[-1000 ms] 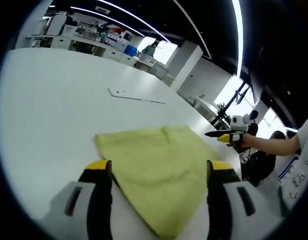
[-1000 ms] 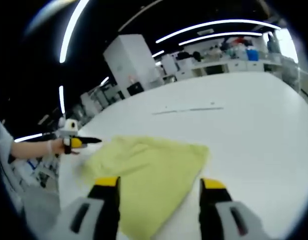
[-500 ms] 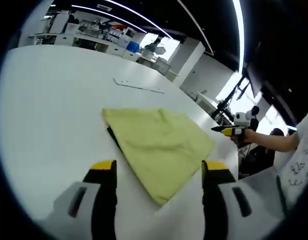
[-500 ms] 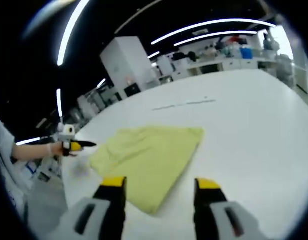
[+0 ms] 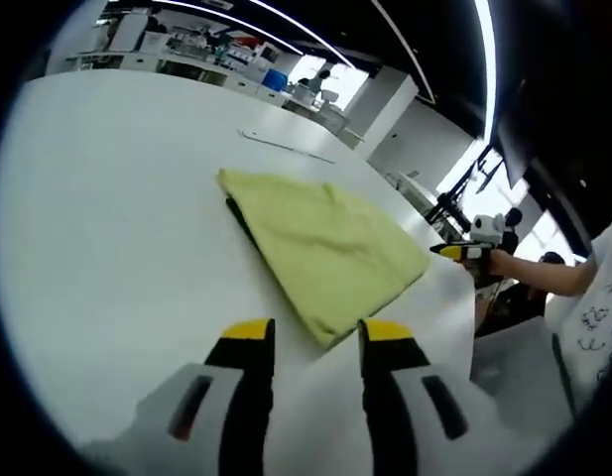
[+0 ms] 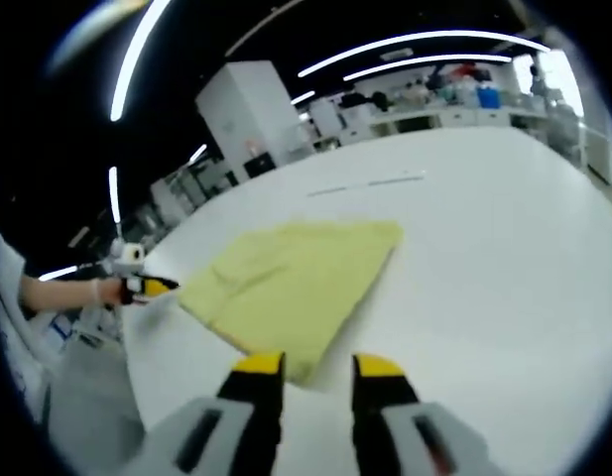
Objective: Fold the garment on the visible template until the final outline fits inside the template.
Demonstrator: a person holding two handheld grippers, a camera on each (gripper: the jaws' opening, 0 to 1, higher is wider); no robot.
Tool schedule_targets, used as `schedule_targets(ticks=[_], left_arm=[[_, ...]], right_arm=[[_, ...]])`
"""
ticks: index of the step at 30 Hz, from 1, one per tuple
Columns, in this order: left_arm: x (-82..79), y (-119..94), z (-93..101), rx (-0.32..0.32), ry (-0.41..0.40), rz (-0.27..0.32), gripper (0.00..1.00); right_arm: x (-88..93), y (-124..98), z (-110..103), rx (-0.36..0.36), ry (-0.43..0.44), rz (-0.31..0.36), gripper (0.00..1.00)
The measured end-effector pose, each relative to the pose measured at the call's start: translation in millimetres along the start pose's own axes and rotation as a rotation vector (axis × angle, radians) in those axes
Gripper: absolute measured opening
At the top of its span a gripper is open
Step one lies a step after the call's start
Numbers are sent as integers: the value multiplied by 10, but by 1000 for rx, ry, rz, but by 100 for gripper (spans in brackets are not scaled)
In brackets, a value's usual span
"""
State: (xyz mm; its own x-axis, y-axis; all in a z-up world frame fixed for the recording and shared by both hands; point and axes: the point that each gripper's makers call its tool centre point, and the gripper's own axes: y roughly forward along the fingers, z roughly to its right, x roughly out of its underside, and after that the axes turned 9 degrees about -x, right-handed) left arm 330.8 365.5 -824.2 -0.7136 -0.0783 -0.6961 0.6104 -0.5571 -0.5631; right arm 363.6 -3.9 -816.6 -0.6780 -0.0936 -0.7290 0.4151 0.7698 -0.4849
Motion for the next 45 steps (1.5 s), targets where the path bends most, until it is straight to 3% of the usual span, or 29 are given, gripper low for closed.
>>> schedule_targets(ticks=[5,16,27,32,35,39,45], left_arm=[[52,9,-47,-5,-10,-4,28],[111,53,-11,9,-1,-12,19],[172,122,35,4,18,-13,0],[140,72,-45,-20,6,3,0],[100,17,-89,-9,-41,19,0],[110,-22,-36,5,-22,23,0],[214,-82,44,24,-3,-3,0]], right_arm=[[117,84,1,-8,12,-23,14],[157,199,-23,-30,61,-24,0],[194,183,-52,-30,96,-19,0],[122,101,-71,-47,71,-16,0],[74,31,-61,-63,46,-16,0],[18,-14,-126,-85,17,-12,0],[96,-48,-123,-83,-3,-35,0]])
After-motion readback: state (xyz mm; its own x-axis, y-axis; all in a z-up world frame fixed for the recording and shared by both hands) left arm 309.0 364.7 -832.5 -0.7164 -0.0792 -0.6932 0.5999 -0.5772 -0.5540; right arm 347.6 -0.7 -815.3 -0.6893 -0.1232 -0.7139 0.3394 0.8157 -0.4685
